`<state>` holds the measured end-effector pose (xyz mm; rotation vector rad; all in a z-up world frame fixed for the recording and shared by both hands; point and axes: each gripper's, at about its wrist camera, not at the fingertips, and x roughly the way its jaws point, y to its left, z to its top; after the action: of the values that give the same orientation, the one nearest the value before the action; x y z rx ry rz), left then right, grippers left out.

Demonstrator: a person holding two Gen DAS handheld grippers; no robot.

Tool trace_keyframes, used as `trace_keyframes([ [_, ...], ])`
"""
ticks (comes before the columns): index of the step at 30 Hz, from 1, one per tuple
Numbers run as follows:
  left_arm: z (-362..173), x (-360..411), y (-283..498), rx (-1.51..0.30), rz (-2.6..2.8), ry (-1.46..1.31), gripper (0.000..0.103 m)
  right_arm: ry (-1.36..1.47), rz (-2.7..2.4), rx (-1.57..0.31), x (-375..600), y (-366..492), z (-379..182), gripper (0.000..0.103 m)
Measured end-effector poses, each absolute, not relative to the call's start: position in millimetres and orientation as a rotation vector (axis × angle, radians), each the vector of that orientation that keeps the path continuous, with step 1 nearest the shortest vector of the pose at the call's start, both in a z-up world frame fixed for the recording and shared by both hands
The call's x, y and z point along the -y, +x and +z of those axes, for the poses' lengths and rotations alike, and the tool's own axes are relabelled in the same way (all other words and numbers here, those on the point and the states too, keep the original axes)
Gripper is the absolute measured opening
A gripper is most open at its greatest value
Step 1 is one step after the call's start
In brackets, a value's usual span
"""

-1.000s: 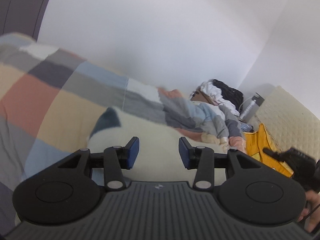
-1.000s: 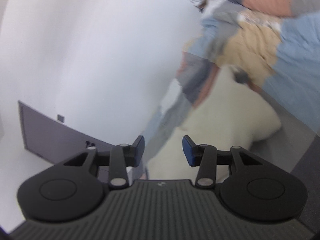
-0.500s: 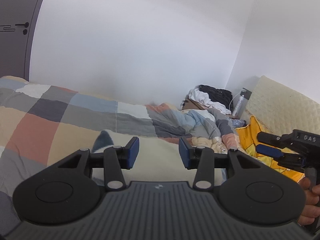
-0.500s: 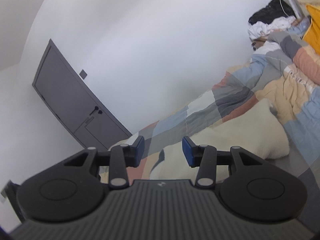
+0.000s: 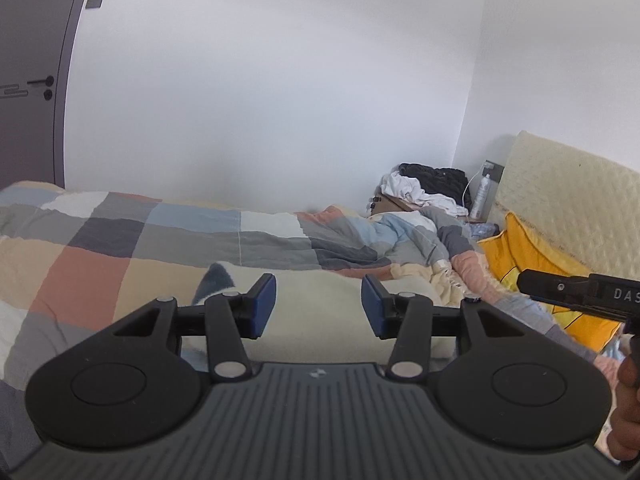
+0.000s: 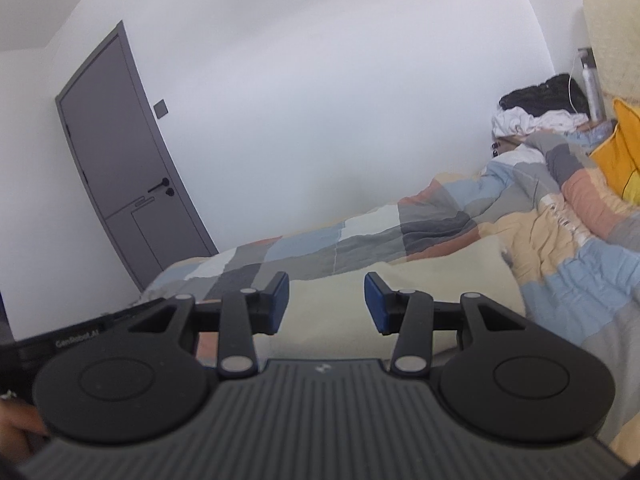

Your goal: Fold large clothes

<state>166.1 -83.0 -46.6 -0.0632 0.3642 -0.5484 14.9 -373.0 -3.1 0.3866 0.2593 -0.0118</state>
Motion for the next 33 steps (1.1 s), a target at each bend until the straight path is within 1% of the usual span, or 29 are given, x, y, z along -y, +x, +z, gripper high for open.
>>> trace_keyframes([
  [6, -56, 95, 158, -0.39, -0.55, -0.036, 0.054, 0.328, -0.008, -0.294, 362, 9, -14, 0.046],
  [17, -71, 107, 153, -0.42, -0.528, 0.0, 0.064, 0.274, -0.058, -0.321, 356, 4, -29, 0.046],
  [22, -77, 110, 150, -0.433, -0.544, 0.006, 0.065, 0.248, -0.087, -0.336, 356, 5, -33, 0.046],
  [24, -78, 111, 150, -0.429, -0.533, -0.002, 0.069, 0.241, -0.103, -0.339, 357, 5, -34, 0.046],
  [26, -78, 110, 151, -0.424, -0.518, -0.003, 0.08, 0.245, -0.113, -0.345, 358, 7, -35, 0.046],
  [30, -76, 108, 153, -0.428, -0.506, 0.0, 0.09, 0.229, -0.137, -0.354, 361, 11, -34, 0.046],
  [32, -75, 107, 153, -0.426, -0.511, 0.0, 0.098, 0.225, -0.143, -0.36, 362, 12, -36, 0.046],
  [33, -75, 108, 153, -0.428, -0.51, 0.004, 0.098, 0.231, -0.144, -0.363, 363, 13, -36, 0.046],
])
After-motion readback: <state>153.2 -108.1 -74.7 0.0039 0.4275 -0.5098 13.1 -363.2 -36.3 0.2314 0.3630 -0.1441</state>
